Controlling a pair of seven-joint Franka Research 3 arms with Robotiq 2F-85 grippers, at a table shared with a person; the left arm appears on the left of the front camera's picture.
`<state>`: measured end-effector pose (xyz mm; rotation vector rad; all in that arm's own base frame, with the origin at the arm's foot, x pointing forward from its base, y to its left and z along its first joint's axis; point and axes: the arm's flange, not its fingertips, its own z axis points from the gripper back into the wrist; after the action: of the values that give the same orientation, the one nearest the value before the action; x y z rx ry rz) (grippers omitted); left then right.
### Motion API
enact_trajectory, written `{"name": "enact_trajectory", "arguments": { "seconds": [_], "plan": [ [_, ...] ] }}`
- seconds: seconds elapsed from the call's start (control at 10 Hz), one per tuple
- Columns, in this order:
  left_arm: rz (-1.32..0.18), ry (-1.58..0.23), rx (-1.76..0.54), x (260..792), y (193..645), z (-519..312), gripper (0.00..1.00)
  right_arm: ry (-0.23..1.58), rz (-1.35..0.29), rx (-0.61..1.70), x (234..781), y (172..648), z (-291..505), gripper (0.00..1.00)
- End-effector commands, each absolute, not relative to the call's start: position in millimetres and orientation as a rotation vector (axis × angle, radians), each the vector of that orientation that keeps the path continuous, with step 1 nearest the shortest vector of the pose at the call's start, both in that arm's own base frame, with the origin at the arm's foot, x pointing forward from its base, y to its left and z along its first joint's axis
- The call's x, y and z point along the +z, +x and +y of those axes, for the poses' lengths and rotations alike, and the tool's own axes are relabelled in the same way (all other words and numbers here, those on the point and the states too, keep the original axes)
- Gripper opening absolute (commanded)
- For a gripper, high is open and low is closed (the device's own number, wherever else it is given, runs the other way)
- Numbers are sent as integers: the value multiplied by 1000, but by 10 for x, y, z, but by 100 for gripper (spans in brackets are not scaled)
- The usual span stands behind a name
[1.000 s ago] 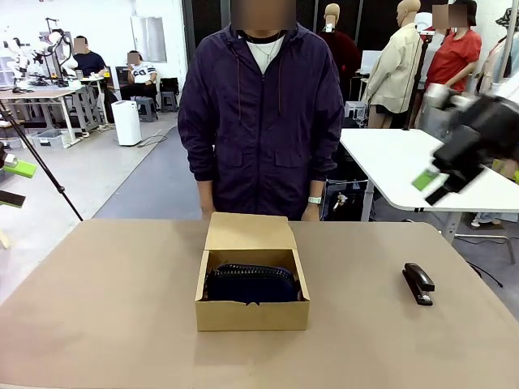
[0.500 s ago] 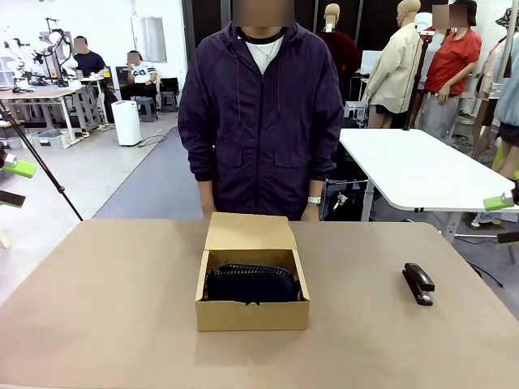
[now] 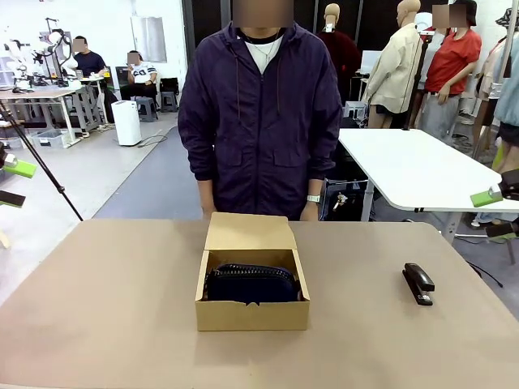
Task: Pack the items into the box.
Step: Pick up the item indicated by the person and place it inside the Mailer Box.
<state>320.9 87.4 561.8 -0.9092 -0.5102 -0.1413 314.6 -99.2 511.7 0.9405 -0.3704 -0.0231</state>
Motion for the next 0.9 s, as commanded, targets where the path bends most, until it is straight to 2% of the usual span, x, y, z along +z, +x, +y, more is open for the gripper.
{"name": "enact_trajectory", "arguments": {
  "seconds": [0.0,0.8],
  "plan": [
    [-499,-910,-133,5639,3191,872,100,934,-360,-26,5134,3154,-1037,100],
    [-499,-910,-133,5639,3191,872,100,934,-360,-26,5134,3154,-1037,100]
  ]
}}
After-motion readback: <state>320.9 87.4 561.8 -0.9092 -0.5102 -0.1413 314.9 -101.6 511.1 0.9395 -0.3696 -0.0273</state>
